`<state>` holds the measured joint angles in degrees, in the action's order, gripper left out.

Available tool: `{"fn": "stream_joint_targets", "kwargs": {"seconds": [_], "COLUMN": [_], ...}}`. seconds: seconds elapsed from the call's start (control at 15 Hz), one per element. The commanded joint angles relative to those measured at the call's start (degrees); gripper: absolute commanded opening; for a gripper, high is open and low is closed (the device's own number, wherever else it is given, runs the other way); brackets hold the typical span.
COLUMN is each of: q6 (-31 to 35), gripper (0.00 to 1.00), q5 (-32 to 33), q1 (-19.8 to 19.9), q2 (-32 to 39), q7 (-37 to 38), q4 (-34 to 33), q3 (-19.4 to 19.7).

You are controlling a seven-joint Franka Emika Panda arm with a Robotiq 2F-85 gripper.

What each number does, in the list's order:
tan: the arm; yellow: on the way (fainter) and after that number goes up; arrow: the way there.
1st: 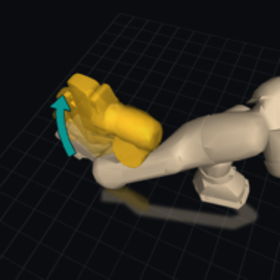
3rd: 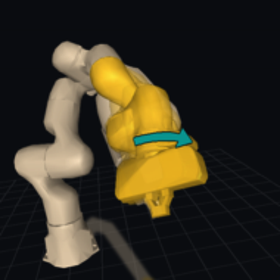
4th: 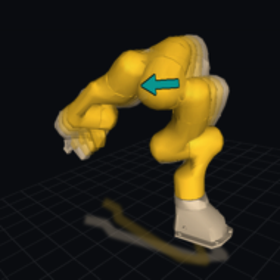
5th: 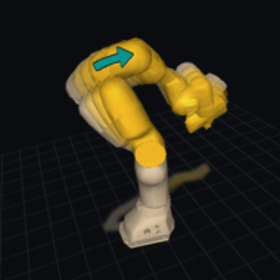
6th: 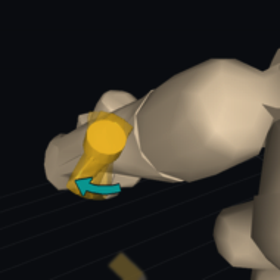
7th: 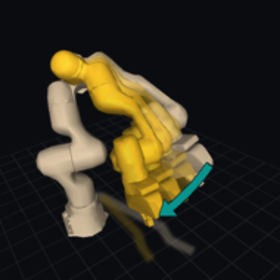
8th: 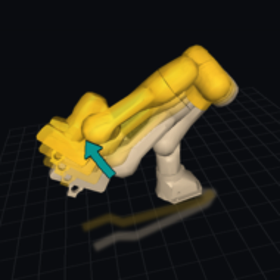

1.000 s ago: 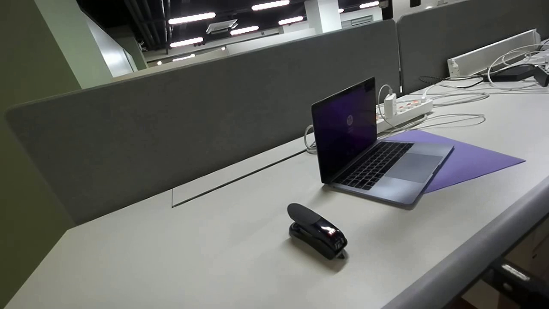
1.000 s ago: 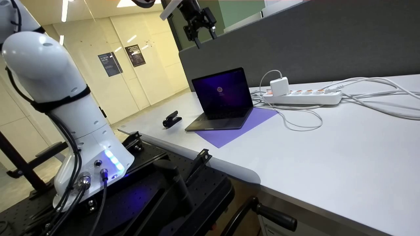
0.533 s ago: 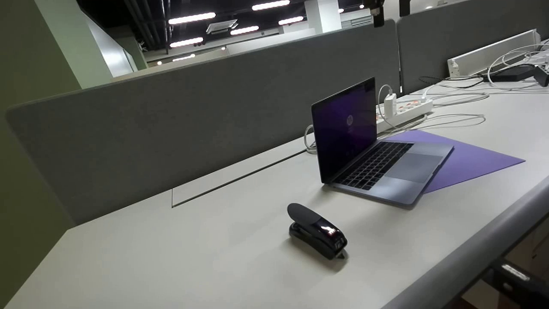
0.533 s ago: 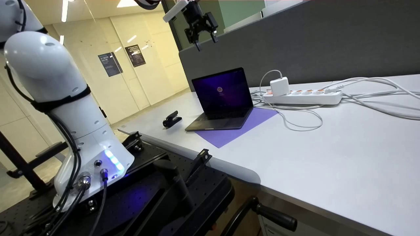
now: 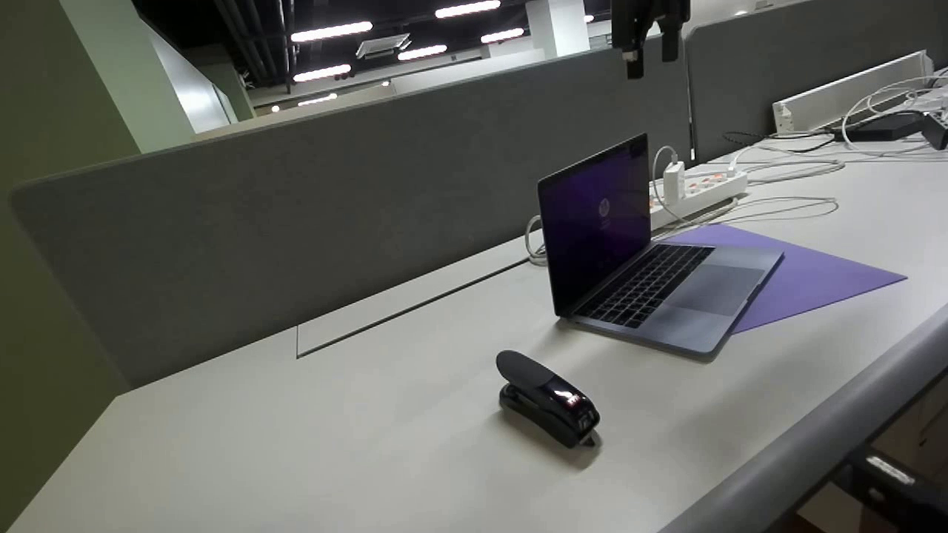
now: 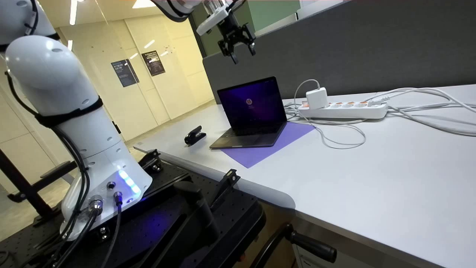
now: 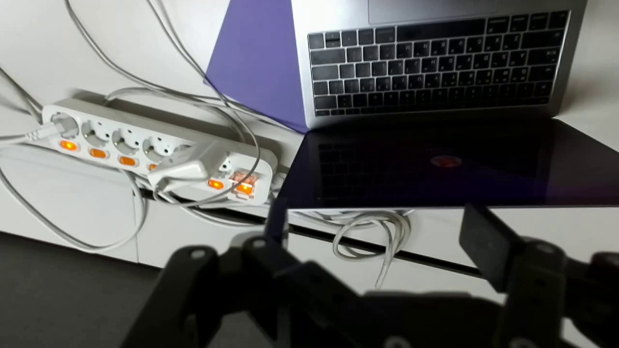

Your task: Push the screen of the laptop fully downwards

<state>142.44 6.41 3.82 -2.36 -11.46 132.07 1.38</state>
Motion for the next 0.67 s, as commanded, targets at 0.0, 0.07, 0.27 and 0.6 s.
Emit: {"fn": "stream_joint_targets", "kwargs": {"seconds": [0.0, 0.07, 0.27, 0.6], "q6": [4.0, 4.8, 5.4, 3.8], "gripper": [0.60, 0.53, 0.33, 0.01], "q5": [-1.7, -2.9, -8.2, -13.5], "q1": [-1.2, -1.3, -1.4, -0.6], "q2": [4.7, 5.7, 8.3, 11.3], "q7": [-4.7, -6.3, -12.6, -18.0], "q4": [-3.6, -4.0, -5.6, -7.9], "q3": [0.1, -0.2, -1.3, -2.9]}}
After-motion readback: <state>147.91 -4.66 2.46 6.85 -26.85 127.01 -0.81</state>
